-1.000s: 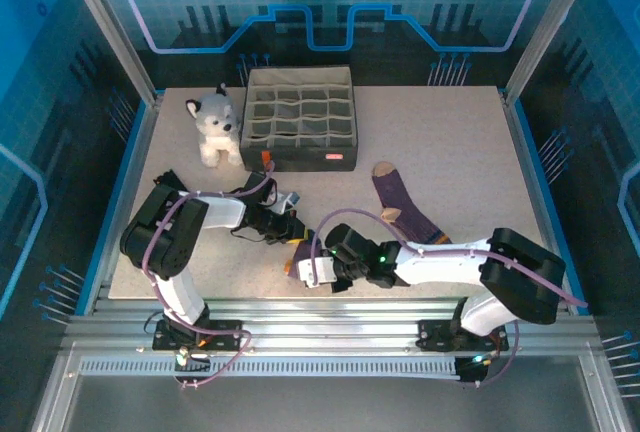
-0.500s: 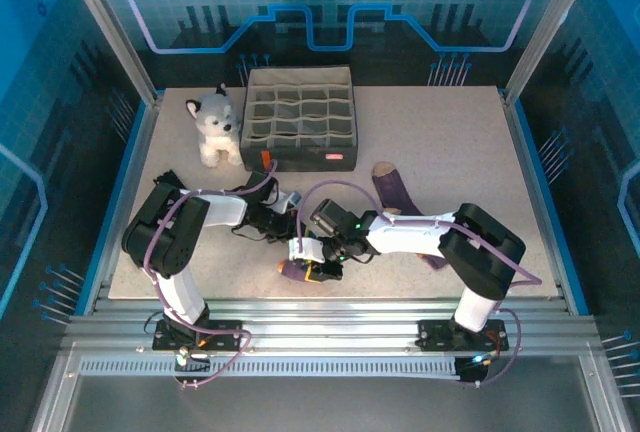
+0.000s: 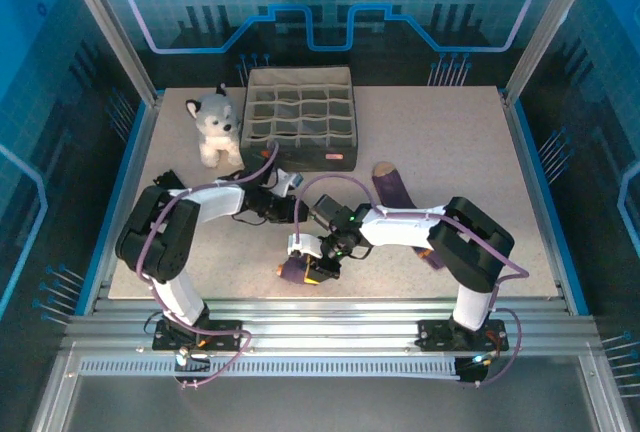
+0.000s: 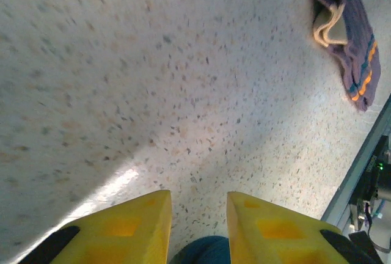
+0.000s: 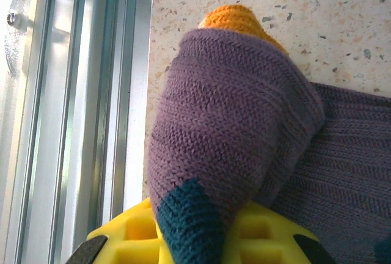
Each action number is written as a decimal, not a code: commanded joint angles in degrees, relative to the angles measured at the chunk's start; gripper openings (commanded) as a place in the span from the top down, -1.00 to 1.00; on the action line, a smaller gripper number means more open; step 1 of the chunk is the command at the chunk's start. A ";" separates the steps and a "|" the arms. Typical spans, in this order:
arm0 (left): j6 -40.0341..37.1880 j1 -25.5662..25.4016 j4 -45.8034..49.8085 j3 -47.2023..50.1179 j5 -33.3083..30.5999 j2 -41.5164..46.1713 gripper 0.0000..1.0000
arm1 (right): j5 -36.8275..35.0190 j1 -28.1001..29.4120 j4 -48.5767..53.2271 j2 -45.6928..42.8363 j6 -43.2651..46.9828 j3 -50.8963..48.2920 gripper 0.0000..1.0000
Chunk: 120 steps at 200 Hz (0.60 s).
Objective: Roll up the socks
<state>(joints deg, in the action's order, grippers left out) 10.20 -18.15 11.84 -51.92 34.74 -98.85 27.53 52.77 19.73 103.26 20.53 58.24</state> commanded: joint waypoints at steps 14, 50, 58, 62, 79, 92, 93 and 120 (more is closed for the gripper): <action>-9.41 5.57 9.35 -3.57 -1.34 3.95 0.41 | -0.19 -1.14 6.85 3.38 -1.09 0.24 1.00; -20.61 8.83 9.37 -3.16 -1.74 12.67 0.41 | 0.08 -1.77 8.50 4.13 -0.92 1.61 1.00; -25.24 8.83 10.64 -3.26 -2.03 14.58 0.40 | 0.07 -1.84 9.15 4.39 -0.85 2.21 1.00; -27.50 8.84 11.50 -3.19 -2.55 15.46 0.40 | 0.02 -1.96 9.45 4.56 -0.93 2.45 1.00; -36.52 9.01 14.82 -2.26 -5.14 18.69 0.39 | 0.11 -2.10 10.19 4.97 -0.59 3.24 1.00; -41.61 9.34 14.30 0.70 -6.11 21.55 0.39 | 0.24 -2.24 10.59 5.31 -0.54 3.75 1.00; -41.90 9.31 14.02 1.13 -6.14 21.79 0.39 | 0.29 -2.28 10.68 5.34 -0.56 3.74 1.00; -50.15 9.32 5.94 12.02 -1.39 29.12 0.41 | 1.14 -2.89 11.54 6.37 -0.57 4.66 1.00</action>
<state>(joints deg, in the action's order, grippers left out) -26.13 -9.26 20.16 -47.94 30.22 -74.37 30.09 50.92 25.61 106.54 20.36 62.70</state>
